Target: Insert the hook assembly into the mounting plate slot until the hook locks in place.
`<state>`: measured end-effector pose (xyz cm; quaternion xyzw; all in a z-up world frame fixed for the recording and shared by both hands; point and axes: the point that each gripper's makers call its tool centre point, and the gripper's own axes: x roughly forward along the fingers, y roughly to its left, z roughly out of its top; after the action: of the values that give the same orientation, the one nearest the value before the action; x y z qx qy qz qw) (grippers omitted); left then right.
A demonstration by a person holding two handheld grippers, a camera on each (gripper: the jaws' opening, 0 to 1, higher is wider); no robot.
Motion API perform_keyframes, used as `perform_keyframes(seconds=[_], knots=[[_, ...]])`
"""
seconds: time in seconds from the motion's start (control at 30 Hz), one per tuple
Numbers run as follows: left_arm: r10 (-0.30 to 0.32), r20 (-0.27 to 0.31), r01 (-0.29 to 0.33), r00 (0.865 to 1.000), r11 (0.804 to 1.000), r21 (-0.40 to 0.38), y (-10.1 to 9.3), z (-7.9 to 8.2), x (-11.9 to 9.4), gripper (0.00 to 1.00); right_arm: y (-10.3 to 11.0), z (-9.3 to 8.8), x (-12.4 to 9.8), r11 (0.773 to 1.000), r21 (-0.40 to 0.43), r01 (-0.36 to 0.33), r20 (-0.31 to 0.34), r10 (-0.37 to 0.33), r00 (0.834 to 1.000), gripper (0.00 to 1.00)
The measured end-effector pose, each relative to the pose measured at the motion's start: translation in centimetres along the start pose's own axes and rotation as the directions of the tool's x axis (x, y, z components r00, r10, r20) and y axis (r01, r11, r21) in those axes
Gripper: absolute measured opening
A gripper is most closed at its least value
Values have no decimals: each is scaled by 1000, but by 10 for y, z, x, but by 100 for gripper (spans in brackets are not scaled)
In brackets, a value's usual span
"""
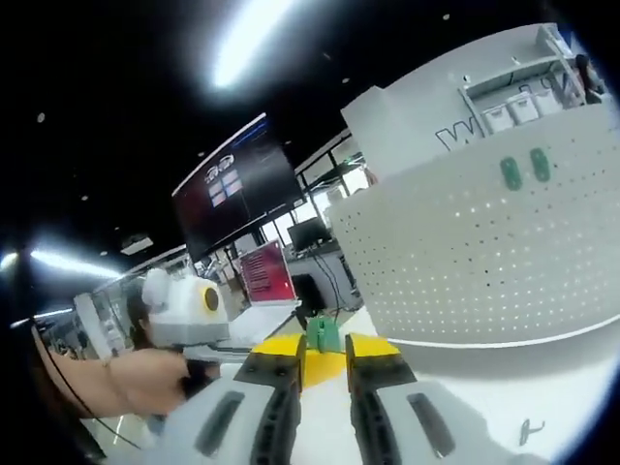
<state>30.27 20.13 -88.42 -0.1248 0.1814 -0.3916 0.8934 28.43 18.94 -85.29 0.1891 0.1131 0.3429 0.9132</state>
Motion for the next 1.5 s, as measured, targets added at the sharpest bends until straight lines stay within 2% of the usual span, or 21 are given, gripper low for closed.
perform_keyframes(seconds=[0.07, 0.1, 0.17, 0.23, 0.3, 0.4, 0.5, 0.63, 0.73, 0.8, 0.9, 1.2, 1.43, 1.5], knots=[[12, 2, -13, 1000, 997, 76, 1, 3, 1, 1, 0, 1, 0, 1000, 6, -4, 5, 4, 1000, 14], [21, -3, -20, 1000, 989, 149, -1, 4, 1, 1, 2, 1, 0, 1000, 8, -5, 5, 5, 1000, 14], [35, -14, -30, 999, 969, 243, -4, 4, 2, 1, 3, 3, 1, 1000, 10, -10, 11, 10, 1000, 14], [30, -4, -28, 1000, 951, 308, -10, 6, 4, 1, 5, 3, 3, 1000, 13, -14, 13, 14, 1000, 14], [26, 14, -30, 1000, 935, 354, -15, 10, 4, 1, 6, 2, 4, 1000, 16, -17, 11, 16, 1000, 13], [22, 31, -32, 999, 928, 371, -21, 14, 5, 1, 6, 3, 4, 999, 30, -16, 22, 15, 1000, 11], [14, 54, -32, 998, 938, 344, -20, 19, 5, 1, 6, 10, 2, 998, 65, -12, 66, 7, 998, 7], [9, 63, -29, 998, 946, 322, -23, 20, 6, 1, 3, 12, 3, 998, 68, 2, 75, -7, 997, 2], [11, 51, -25, 999, 957, 289, -21, 17, 5, 1, 4, 9, 4, 1000, 17, 1, 56, -1, 998, 2], [18, 19, -22, 1000, 971, 238, -19, 11, 4, 1, 5, 7, 6, 1000, -24, -1, 39, 2, 999, 1], [22, 16, -25, 1000, 970, 241, -18, 10, 3, 2, 4, 5, 7, 1000, -4, -5, 33, 6, 999, 1], [7, -41, 3, 999, 972, 237, -17, -2, -1, 3, 6, -6, 6, 1000, -25, -13, -12, 13, 1000, 0], [-9, -37, 17, 999, 975, 222, -19, -5, -1, 5, 7, -7, 3, 999, -44, -10, -26, 9, 1000, 0], [-17, -39, 26, 999, 975, 221, -21, -5, -1, 10, 6, -6, 3, 998, -57, -9, -29, 8, 1000, 0]])
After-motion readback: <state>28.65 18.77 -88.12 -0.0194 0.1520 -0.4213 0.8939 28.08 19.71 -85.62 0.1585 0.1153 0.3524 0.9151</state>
